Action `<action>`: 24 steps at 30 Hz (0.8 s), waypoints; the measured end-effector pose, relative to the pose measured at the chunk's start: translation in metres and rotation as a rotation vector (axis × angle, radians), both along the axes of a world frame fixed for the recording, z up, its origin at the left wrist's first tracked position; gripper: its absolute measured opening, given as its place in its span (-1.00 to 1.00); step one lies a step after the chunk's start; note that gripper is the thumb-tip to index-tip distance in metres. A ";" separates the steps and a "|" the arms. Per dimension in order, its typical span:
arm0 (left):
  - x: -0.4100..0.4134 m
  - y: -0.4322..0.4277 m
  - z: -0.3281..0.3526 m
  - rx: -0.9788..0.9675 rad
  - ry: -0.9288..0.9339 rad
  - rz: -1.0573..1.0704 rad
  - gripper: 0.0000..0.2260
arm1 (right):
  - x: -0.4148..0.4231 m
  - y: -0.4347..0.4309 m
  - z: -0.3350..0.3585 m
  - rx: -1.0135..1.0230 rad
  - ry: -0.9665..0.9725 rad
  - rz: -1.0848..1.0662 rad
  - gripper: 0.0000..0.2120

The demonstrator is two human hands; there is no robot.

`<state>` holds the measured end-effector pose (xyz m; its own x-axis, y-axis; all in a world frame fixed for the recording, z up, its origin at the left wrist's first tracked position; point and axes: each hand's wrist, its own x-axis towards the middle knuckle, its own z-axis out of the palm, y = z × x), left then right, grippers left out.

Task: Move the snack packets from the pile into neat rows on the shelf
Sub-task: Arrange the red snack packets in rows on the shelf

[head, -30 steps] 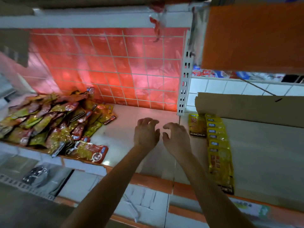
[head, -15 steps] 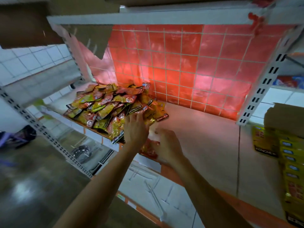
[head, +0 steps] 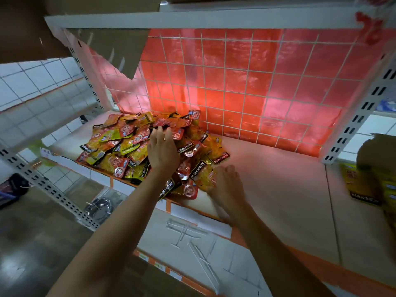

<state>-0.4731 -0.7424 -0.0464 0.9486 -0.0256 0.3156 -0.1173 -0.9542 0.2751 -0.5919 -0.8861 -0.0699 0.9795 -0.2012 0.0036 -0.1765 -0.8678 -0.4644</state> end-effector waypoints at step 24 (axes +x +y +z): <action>-0.053 -0.108 0.014 -0.440 -0.226 -0.376 -0.83 | -0.043 -0.071 0.020 0.613 -0.325 -0.514 -0.55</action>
